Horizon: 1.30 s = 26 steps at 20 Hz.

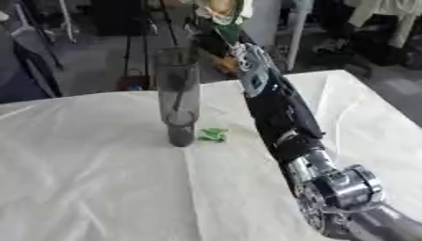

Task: Arrange flowers into the vase.

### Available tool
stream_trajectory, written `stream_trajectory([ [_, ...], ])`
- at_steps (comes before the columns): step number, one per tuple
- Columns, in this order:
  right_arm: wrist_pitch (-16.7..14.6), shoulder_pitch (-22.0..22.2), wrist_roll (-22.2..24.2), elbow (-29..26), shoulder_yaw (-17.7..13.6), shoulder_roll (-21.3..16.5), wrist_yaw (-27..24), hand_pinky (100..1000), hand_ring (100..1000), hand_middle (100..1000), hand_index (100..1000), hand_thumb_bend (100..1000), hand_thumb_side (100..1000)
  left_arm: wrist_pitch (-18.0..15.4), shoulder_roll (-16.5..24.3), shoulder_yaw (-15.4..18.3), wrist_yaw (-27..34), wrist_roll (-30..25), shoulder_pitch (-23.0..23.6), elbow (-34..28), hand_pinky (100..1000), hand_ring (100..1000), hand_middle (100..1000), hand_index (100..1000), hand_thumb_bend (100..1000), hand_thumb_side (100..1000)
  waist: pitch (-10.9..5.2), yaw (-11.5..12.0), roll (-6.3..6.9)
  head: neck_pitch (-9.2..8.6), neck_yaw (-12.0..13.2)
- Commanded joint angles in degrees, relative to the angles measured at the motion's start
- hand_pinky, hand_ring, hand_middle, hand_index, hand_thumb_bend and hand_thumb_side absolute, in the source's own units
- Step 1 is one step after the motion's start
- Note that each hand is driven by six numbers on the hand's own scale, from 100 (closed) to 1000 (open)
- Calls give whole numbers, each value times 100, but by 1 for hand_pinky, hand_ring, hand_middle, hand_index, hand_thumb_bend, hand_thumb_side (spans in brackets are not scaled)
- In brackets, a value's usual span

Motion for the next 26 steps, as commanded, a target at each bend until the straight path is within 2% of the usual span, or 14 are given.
stream_trajectory([
  [1, -41, -205, 78, -24, 29, -181, -42, 340, 489, 321, 462, 100, 1000, -4, 168, 55, -16, 11, -35, -88, 763, 736, 728, 785, 730, 961, -80, -5, 3, 28, 21],
  [9, -165, -280, 267, 159, 126, -195, 68, 355, 501, 332, 468, 100, 1000, 0, 173, 53, -14, 3, -35, -78, 763, 736, 728, 784, 729, 961, -83, 2, -24, 34, 20],
  [15, -342, -281, 425, 275, 191, -201, 306, 395, 536, 388, 516, 100, 1000, -1, 173, 54, -14, 4, -32, -76, 763, 736, 728, 785, 729, 962, -80, 8, -28, 39, 16],
  [17, -403, -281, 492, 291, 202, -206, 388, 444, 563, 428, 543, 100, 1000, -2, 171, 53, -15, 1, -32, -74, 763, 736, 728, 785, 729, 962, -77, 6, -30, 40, 17],
  [21, -491, -274, 598, 309, 199, -217, 519, 624, 653, 533, 606, 100, 1000, -3, 173, 56, -17, 2, -29, -75, 763, 736, 728, 785, 728, 962, -76, 3, -29, 40, 21],
  [23, -505, -273, 626, 306, 188, -217, 555, 681, 685, 561, 618, 100, 1000, -3, 172, 56, -18, 1, -27, -75, 763, 737, 728, 785, 728, 962, -77, 2, -28, 37, 21],
  [26, -497, -274, 655, 296, 165, -219, 563, 679, 688, 557, 619, 100, 1000, -4, 172, 58, -18, 0, -25, -72, 763, 737, 728, 785, 728, 962, -80, 1, -26, 33, 22],
])
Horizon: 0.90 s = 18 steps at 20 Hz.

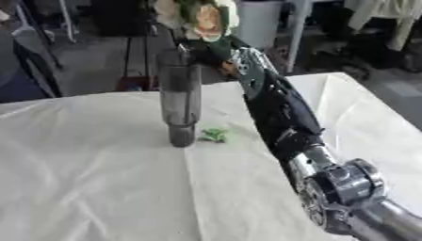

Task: Arrange flowers into the vase.

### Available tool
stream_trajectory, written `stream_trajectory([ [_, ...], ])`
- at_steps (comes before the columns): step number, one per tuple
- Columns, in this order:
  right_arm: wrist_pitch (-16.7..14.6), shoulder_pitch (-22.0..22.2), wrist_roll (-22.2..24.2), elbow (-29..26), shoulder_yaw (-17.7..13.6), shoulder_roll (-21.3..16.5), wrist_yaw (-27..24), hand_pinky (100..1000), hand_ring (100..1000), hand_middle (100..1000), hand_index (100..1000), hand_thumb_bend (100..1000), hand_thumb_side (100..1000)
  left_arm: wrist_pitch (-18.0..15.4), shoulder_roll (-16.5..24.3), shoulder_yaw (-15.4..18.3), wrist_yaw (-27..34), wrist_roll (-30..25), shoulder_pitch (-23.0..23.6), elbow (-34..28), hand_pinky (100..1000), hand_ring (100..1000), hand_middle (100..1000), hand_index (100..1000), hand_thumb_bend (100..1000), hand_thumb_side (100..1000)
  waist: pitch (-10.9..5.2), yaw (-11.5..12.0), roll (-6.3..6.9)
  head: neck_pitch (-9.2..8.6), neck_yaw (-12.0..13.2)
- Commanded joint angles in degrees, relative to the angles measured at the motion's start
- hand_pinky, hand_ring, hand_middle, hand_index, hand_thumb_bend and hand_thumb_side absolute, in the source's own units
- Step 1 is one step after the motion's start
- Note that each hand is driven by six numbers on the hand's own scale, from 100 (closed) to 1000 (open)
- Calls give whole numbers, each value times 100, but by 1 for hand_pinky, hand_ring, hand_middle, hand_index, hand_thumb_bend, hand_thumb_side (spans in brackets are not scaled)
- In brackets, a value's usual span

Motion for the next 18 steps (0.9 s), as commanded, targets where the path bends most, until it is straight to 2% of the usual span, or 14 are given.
stream_trajectory([
  [1, 3, -166, 43, -75, -34, -155, 27, 675, 688, 555, 620, 100, 1000, -5, 170, 59, -16, 2, -29, -74, 763, 737, 728, 785, 728, 962, -57, -5, 20, 28, 22],
  [18, 138, -283, 290, -374, -104, -232, -380, 678, 694, 557, 630, 100, 1000, -3, 175, 57, -5, -5, -34, -67, 763, 738, 728, 785, 730, 961, -82, -11, 9, 21, 28],
])
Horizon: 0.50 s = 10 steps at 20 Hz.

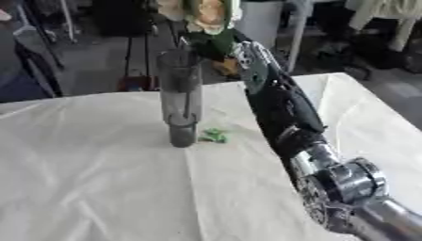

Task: Arrange flowers into the vase.

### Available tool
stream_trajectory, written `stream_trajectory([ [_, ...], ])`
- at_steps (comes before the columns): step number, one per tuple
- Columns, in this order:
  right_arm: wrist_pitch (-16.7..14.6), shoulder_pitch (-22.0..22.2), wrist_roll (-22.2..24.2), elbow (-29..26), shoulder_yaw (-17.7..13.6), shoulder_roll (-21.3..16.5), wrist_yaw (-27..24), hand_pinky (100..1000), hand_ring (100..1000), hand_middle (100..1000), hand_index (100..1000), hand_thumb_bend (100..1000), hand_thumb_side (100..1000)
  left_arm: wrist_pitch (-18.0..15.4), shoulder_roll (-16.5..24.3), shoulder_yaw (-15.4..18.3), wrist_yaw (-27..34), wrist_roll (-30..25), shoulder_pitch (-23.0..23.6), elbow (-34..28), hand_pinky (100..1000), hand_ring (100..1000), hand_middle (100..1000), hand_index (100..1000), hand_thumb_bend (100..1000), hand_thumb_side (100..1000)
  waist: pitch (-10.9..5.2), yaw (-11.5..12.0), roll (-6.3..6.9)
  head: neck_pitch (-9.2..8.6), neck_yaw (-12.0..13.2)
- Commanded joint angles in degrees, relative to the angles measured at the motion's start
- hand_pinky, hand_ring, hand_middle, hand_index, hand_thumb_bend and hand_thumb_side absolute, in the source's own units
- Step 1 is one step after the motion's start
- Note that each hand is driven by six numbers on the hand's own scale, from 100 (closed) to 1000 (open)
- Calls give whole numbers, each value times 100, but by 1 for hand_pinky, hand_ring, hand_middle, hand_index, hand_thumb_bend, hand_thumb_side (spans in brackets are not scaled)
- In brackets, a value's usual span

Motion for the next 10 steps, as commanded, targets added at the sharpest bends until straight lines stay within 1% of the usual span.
stream_trajectory([
  [1, -3, -193, 75, -153, -24, -175, -89, 680, 697, 564, 634, 100, 1000, -4, 175, 56, -5, -5, -38, -68, 763, 738, 728, 785, 730, 961, -75, -5, 10, 20, 6],
  [4, -45, -184, 160, -116, 9, -172, -53, 689, 706, 602, 668, 100, 1000, -3, 175, 58, -7, -5, -35, -68, 763, 738, 728, 785, 728, 962, -71, -2, 10, 19, 8],
  [8, -112, -174, 250, -85, 26, -170, 17, 712, 735, 724, 745, 148, 1000, -4, 175, 60, -7, -5, -35, -71, 763, 738, 728, 785, 728, 962, -67, 0, 10, 22, 10],
  [9, -122, -175, 265, -80, 25, -170, 29, 712, 735, 724, 745, 148, 1000, -4, 174, 59, -7, -6, -34, -71, 763, 738, 728, 785, 728, 962, -67, 0, 10, 23, 10],
  [10, -135, -175, 282, -77, 27, -171, 42, 732, 757, 771, 790, 174, 1000, -4, 173, 59, -7, -7, -35, -71, 763, 738, 728, 785, 729, 962, -66, 0, 10, 21, 7],
])
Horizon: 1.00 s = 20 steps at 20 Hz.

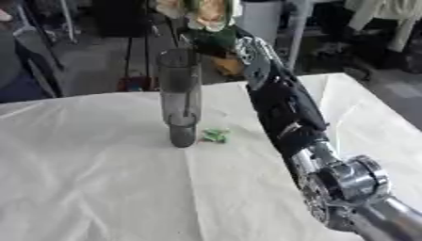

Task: Arrange flowers into the vase.

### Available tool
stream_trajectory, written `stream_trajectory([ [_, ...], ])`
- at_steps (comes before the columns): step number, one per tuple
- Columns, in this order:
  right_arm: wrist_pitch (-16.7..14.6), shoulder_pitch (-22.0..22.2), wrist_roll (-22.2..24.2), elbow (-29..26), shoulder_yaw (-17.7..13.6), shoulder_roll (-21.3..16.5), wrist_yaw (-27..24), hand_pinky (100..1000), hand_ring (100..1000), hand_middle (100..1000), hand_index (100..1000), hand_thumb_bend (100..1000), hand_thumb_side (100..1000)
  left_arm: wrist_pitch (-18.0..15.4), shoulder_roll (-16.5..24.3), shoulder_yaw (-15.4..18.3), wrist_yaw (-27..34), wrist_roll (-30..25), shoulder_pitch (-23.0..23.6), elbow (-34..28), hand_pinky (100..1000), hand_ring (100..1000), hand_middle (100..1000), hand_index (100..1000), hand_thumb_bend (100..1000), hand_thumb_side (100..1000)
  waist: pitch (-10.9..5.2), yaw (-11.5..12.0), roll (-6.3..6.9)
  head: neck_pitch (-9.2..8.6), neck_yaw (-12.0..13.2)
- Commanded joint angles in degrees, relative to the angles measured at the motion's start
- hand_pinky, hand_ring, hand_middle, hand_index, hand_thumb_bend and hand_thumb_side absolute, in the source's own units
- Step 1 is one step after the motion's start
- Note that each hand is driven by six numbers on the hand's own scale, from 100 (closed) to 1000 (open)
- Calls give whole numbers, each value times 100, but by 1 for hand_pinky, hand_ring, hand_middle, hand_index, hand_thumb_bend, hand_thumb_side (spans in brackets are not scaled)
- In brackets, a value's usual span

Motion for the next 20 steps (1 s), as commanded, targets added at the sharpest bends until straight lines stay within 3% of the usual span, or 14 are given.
stream_trajectory([
  [1, -47, -172, 61, -74, 7, -169, 54, 746, 769, 787, 805, 182, 1000, -5, 172, 60, -6, -6, -36, -71, 763, 738, 728, 785, 729, 962, -63, 0, 12, 20, 5],
  [11, -62, -143, 556, 99, 34, -237, 274, 909, 875, 889, 928, 259, 1000, -6, 170, 66, -10, -8, -26, -69, 763, 737, 727, 784, 728, 963, -60, 0, 7, 15, 22],
  [20, 55, -144, 1068, 171, -15, -254, 342, 986, 932, 942, 1000, 459, 1000, -7, 169, 66, -10, -12, -20, -68, 761, 733, 727, 784, 727, 964, -58, -4, 6, 5, 21],
])
